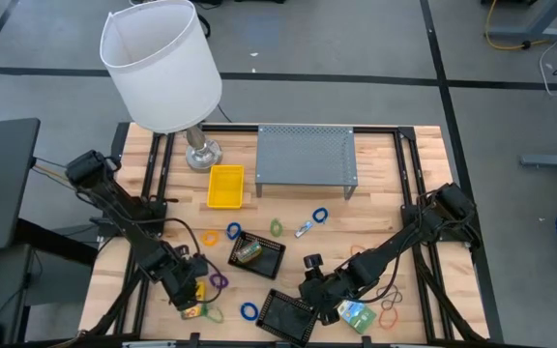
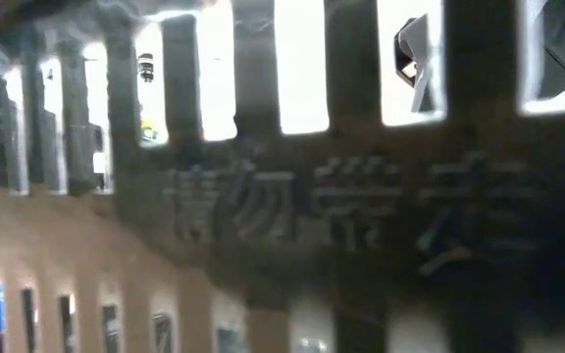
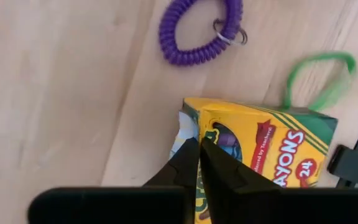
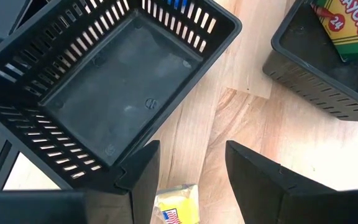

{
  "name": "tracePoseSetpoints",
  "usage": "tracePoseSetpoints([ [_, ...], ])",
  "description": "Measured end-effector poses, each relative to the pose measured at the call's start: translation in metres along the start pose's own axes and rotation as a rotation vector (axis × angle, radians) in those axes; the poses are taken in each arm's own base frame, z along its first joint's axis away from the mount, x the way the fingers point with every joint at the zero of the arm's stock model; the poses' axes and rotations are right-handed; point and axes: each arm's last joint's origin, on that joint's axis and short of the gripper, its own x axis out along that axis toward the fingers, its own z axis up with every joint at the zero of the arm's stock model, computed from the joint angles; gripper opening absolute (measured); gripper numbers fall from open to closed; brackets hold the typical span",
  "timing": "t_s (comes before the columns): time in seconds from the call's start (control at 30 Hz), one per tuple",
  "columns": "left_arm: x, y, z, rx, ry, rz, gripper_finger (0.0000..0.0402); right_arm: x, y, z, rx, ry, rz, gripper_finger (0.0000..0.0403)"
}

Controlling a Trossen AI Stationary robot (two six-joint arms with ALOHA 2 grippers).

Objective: Pick & Place Office Desk Supplies
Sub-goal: Put the large yellow crayon box into the top black bin

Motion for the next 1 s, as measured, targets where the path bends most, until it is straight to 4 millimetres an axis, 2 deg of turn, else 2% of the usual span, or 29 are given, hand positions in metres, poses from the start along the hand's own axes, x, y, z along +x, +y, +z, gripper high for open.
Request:
tracePoseSetpoints([
  [0.27,-0.0059,0.0034,0.0012,0.023,-0.052,0.030,0.0092,0.0002,0.0001,-0.0002,0.000,0.001,0.000,0.0190],
  [0.7,-0.0061,0.0060,-0.0005,0.057,-0.025,0.055,0.0115,0.0002,0.0003,-0.0003,-0.001,0.003,0.005,0.0190],
  [1.0,-0.0062,0.0006,0.0016,0.056,-0.041,-0.002,0.0214,0.0003,0.0005,-0.0004,-0.001,0.006,0.012,0.0190],
])
